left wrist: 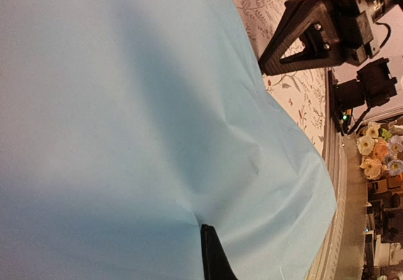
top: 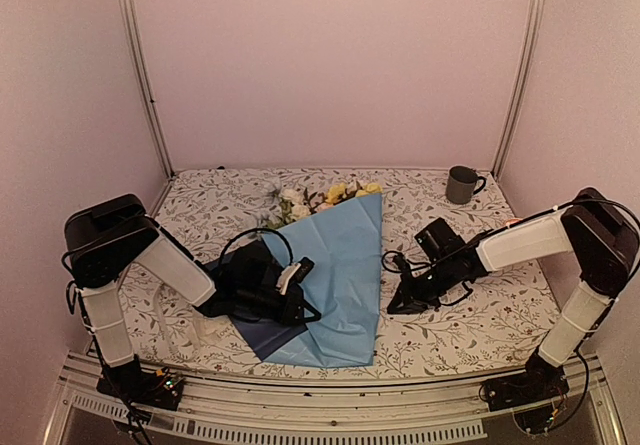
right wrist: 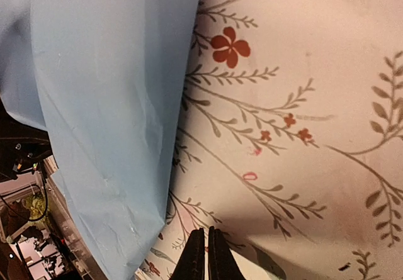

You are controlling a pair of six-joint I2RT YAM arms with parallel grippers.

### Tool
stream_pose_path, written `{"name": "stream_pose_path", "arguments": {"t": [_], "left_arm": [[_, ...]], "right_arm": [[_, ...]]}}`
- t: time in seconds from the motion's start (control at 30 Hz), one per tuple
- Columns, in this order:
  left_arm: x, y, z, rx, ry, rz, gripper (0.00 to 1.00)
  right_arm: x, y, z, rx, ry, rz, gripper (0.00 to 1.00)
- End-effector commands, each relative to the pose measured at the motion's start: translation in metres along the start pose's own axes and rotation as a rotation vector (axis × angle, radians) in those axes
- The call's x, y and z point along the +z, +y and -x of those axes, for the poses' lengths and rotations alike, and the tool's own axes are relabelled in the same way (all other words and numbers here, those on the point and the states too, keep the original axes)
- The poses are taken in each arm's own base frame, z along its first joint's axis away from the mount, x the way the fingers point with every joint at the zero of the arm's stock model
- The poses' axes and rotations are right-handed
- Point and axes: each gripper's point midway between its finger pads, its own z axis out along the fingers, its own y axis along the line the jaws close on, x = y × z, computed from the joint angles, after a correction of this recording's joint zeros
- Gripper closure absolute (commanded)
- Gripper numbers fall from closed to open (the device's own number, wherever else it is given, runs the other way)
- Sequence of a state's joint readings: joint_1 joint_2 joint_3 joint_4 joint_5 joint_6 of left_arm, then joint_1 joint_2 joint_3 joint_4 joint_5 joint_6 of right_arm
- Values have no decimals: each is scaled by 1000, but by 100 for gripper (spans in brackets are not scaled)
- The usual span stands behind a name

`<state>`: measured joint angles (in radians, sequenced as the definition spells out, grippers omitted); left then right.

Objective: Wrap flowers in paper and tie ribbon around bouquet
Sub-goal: Press the fold line on the 2/3-folded wrapping paper.

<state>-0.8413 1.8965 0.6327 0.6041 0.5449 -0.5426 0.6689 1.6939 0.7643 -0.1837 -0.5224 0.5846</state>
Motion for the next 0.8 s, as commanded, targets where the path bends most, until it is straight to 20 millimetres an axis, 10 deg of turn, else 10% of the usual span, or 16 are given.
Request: {"name": "stream_pose_path", "arguments": {"t": [0.0, 0.13, 0.27, 0.47, 0.77], "left_arm": [[-2, 11, -10, -11, 35, 53, 100], [-3, 12, -10, -11, 37, 59, 100], [-3, 14, -11, -14, 40, 65, 100], [-4, 14, -11, -12, 41, 76, 100], [-6, 17, -11, 2, 44, 99, 100]], "right_arm": [[-25, 3, 5, -95, -51, -59, 95], [-42, 71, -5, -253, -76, 111, 94], [-16, 122, -51, -337, 49, 260, 95], [34, 76, -86, -212, 200, 103, 100], [12, 21, -127, -126, 231, -20, 100]]}}
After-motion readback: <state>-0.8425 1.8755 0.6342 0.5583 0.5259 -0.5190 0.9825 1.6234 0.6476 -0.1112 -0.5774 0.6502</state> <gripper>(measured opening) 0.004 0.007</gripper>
